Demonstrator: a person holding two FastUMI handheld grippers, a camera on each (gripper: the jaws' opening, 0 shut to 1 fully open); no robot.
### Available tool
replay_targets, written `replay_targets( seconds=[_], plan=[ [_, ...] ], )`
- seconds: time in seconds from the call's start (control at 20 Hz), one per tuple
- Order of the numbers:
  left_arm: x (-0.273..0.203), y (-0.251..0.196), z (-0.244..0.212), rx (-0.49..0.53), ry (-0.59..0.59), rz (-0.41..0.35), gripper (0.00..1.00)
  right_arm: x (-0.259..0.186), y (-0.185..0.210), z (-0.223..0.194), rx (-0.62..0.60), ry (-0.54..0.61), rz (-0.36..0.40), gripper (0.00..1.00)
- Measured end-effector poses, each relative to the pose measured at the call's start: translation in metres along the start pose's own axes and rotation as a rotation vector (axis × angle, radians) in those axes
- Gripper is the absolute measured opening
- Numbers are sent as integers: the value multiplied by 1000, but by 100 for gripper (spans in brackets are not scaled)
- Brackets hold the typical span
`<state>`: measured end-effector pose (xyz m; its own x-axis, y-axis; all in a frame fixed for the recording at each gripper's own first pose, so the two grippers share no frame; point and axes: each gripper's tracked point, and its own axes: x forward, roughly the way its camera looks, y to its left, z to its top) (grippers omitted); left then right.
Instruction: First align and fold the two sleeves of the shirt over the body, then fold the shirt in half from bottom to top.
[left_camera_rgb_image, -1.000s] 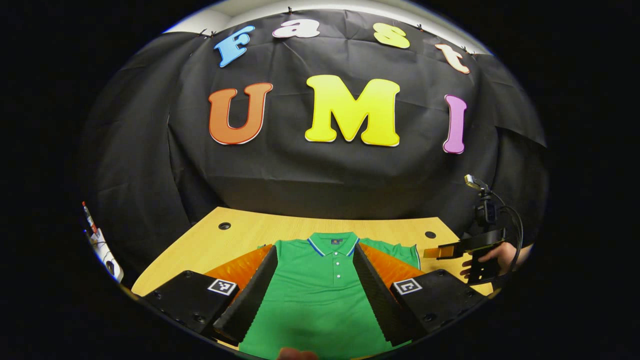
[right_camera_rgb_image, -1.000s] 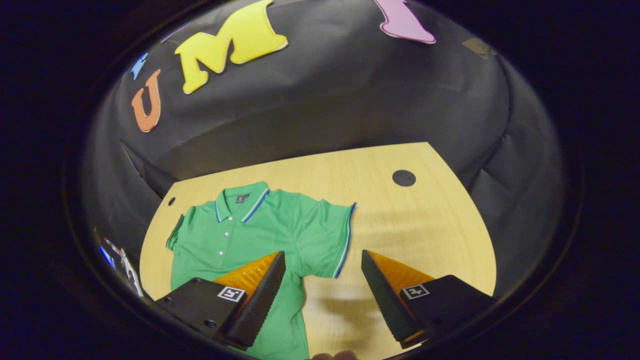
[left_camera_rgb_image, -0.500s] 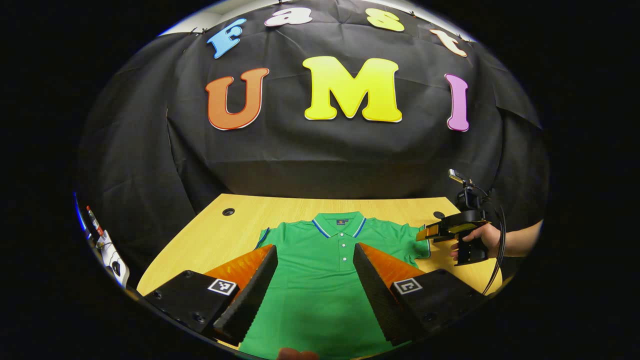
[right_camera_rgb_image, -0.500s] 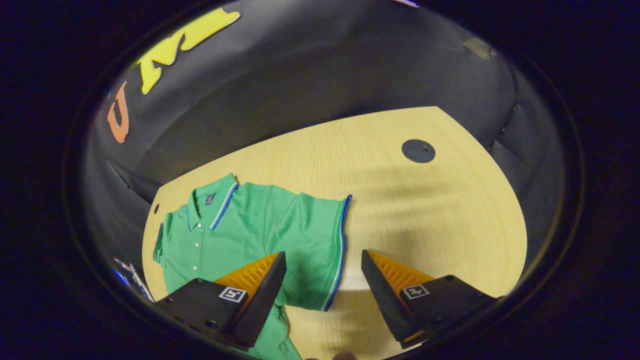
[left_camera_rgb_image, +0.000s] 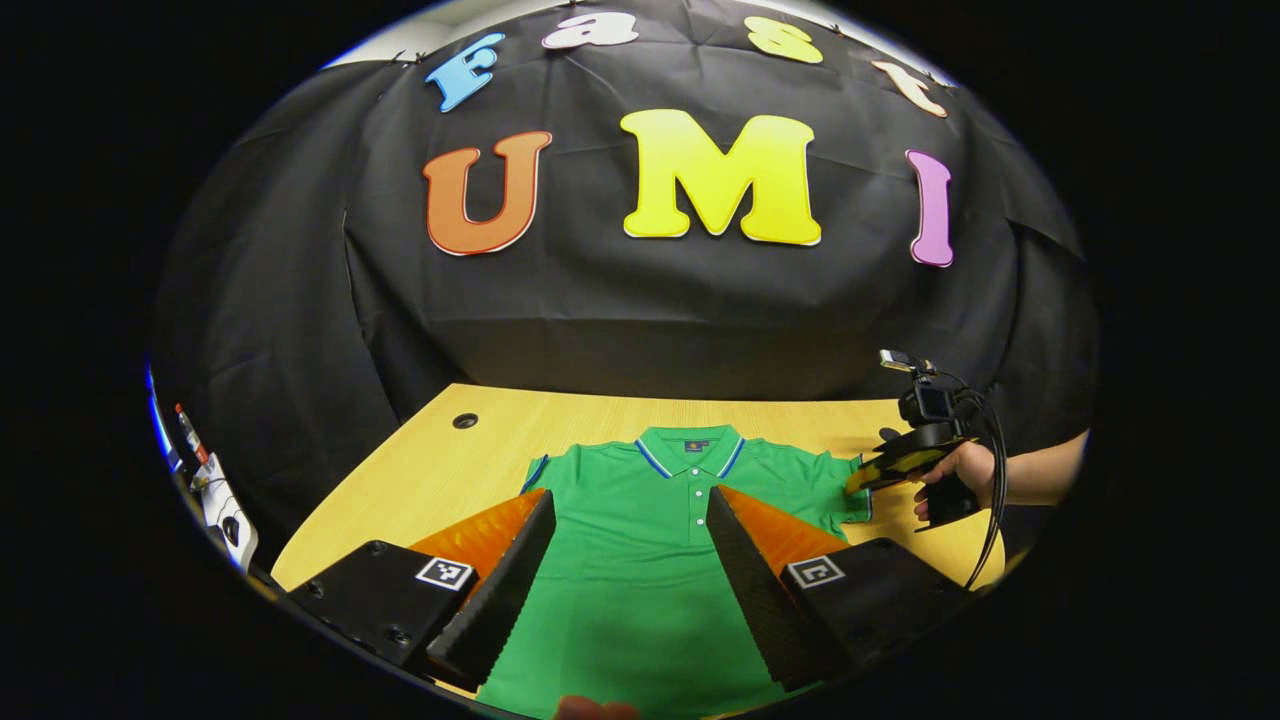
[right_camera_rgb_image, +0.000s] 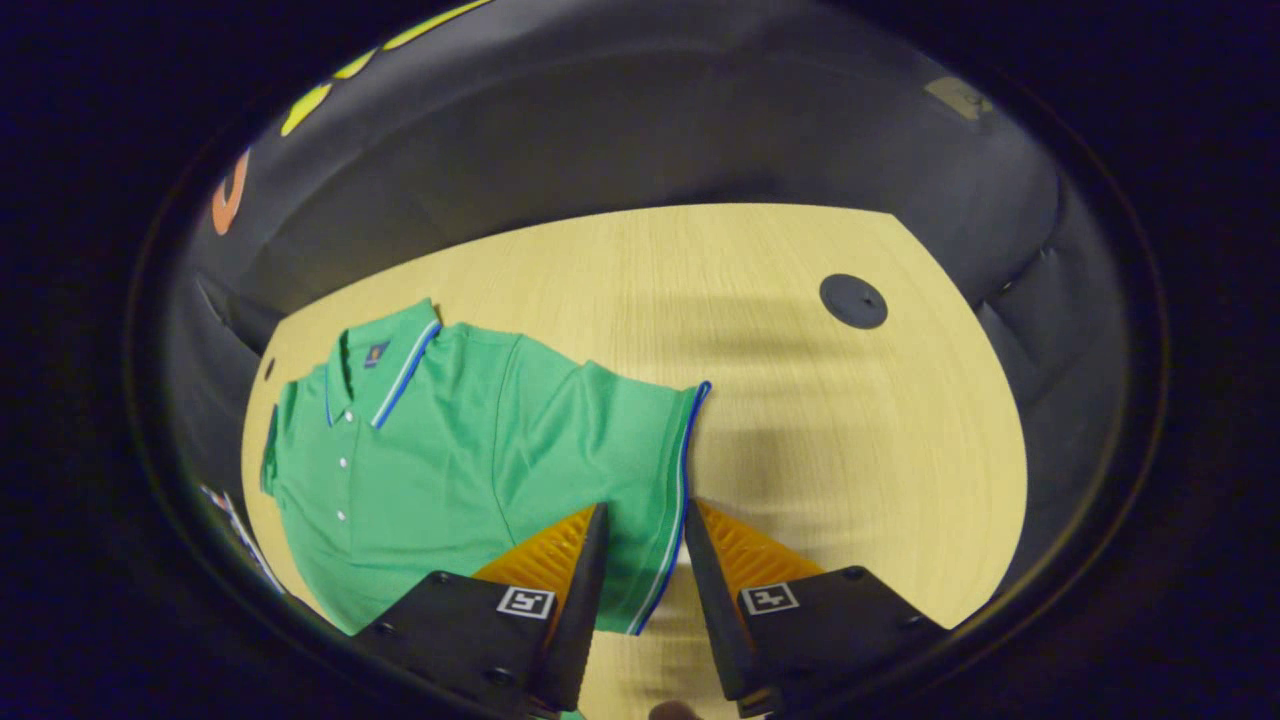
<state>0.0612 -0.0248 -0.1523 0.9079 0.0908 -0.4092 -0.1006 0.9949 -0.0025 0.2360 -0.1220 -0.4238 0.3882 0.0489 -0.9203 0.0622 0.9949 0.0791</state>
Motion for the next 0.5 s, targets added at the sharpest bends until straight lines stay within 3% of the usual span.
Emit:
replay_targets(
  seconds=[0.05, 0.15, 0.2, 0.25, 0.5],
  plan=[
    [0, 3, -1, -5, 0, 3, 98, 2, 2, 6, -18, -23, -2, 48],
    [-2, 9, -2, -8, -1, 17, 98, 4, 6, 7, 8, -14, -20, 14],
    [-4, 13, -3, -10, -1, 24, 98, 11, 6, 16, 29, -37, -13, 14],
    [-6, 18, -4, -13, -1, 33, 98, 5, 7, 12, 65, -35, -7, 2],
    [-12, 47, -8, -24, -1, 69, 98, -22, 14, 26, 153, -85, 55, 2]
  ],
)
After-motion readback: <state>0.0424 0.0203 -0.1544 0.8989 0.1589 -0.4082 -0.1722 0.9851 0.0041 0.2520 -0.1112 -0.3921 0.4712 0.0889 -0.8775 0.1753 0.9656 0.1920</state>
